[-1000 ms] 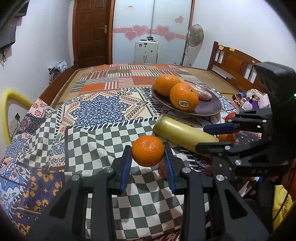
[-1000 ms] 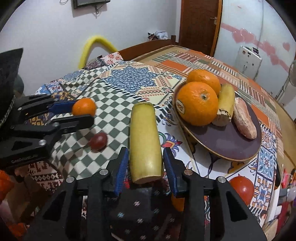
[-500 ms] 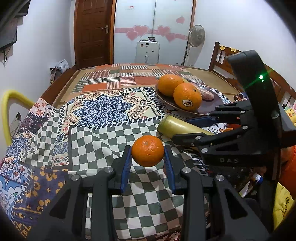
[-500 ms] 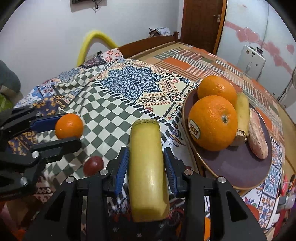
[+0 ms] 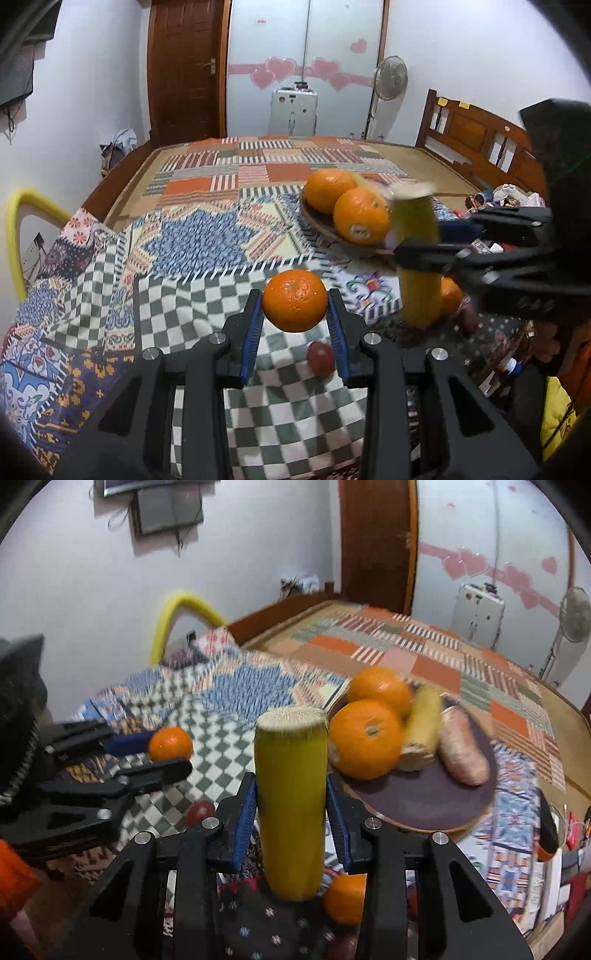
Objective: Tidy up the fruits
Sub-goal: 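Close right tool on the yellow cylindrical fruit and lift it while left tool holds the tangerine, then lower the tangerine onto the plate with left tool while right tool sets the yellow fruit beside it, then open both tools and withdraw them from the plate, then grasp a dark-red date with left tool while right tool grasps the red tomato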
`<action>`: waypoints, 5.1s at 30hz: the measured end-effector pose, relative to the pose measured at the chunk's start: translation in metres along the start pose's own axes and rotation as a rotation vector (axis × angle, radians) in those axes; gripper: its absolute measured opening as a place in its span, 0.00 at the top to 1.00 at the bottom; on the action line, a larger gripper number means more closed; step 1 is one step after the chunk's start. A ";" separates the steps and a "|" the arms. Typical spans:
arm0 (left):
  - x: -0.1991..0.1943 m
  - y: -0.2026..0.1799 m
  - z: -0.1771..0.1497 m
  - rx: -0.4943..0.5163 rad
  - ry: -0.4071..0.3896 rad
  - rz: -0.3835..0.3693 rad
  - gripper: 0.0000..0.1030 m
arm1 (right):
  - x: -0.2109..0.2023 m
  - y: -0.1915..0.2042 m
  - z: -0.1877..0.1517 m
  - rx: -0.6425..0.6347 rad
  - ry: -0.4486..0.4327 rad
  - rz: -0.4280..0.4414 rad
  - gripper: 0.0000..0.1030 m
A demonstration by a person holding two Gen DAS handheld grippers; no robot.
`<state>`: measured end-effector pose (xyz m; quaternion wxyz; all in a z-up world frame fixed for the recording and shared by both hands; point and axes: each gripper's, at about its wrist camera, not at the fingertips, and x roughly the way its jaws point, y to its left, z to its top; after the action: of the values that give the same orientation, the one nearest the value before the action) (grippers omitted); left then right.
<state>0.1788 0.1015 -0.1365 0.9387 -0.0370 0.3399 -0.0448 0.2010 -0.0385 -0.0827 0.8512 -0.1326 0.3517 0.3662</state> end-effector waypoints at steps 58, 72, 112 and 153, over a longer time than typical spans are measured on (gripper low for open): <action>0.119 -0.071 0.113 0.129 0.021 -0.056 0.67 | 0.031 -0.108 0.026 0.131 -0.039 -0.071 0.67; 0.131 -0.073 0.109 0.147 0.054 -0.059 0.67 | 0.059 -0.117 0.030 0.153 0.031 -0.064 0.67; 0.008 -0.054 0.077 0.071 -0.041 -0.007 0.55 | -0.054 -0.059 0.002 0.093 -0.126 -0.203 0.55; 0.041 -0.020 -0.034 -0.031 0.129 -0.027 0.55 | 0.000 -0.066 -0.069 0.129 0.041 -0.235 0.44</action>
<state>0.1868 0.0762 -0.1866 0.9134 -0.0530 0.4000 -0.0546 0.2140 -0.1181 -0.1340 0.8877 -0.1252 0.3738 0.2378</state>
